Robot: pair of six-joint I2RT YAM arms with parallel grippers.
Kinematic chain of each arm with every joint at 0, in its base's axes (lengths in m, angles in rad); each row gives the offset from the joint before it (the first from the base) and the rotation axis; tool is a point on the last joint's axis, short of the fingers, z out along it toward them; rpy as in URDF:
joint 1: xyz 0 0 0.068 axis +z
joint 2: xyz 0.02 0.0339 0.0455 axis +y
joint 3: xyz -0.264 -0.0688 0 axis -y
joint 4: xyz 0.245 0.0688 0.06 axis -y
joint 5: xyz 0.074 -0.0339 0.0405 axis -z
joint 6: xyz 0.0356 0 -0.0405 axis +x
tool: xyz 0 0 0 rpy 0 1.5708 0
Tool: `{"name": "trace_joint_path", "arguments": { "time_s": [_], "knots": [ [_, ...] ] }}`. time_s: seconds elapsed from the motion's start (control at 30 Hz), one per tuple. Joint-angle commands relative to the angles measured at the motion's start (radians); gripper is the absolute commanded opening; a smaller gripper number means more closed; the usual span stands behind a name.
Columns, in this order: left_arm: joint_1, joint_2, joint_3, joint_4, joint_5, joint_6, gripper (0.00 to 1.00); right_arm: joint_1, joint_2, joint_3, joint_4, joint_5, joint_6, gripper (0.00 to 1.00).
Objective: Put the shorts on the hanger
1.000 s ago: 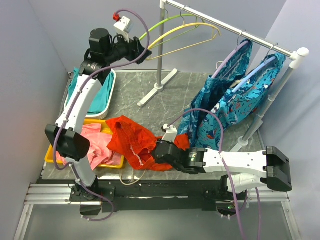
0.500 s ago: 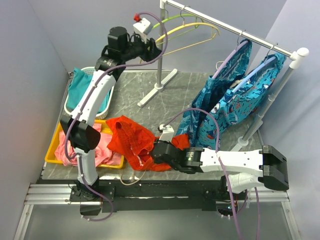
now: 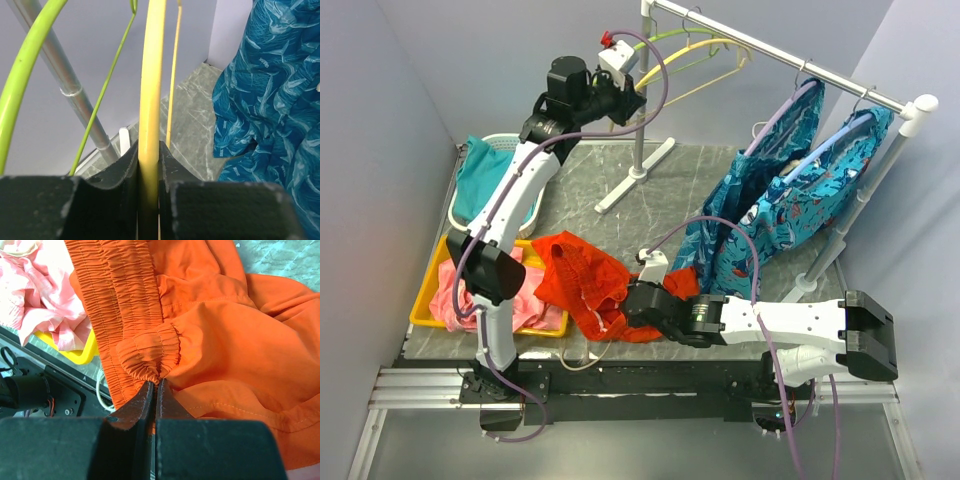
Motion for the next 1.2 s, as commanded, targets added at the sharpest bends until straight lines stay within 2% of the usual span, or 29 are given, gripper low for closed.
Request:
{"name": "trace_joint_path", "arguments": {
  "time_s": [0.0,0.23,0.47,0.77,1.17],
  "knots": [
    [-0.019,-0.018,0.058,0.038,-0.022,0.022,0.01,-0.004,-0.025,0.044,0.010,0.026,0.004,0.00],
    [-0.052,-0.079,-0.008,0.158,-0.124,0.011,0.01,-0.004,-0.024,0.051,-0.005,0.040,0.006,0.00],
    [-0.052,-0.122,-0.009,0.178,-0.116,-0.015,0.01,-0.004,-0.034,0.050,-0.016,0.055,0.009,0.00],
    [-0.052,-0.217,-0.167,0.207,-0.105,-0.021,0.01,-0.005,-0.051,0.042,-0.031,0.073,0.012,0.00],
    [-0.052,-0.456,-0.445,0.236,-0.073,-0.057,0.01,-0.013,-0.119,0.014,-0.065,0.116,0.029,0.00]
  ]
}}
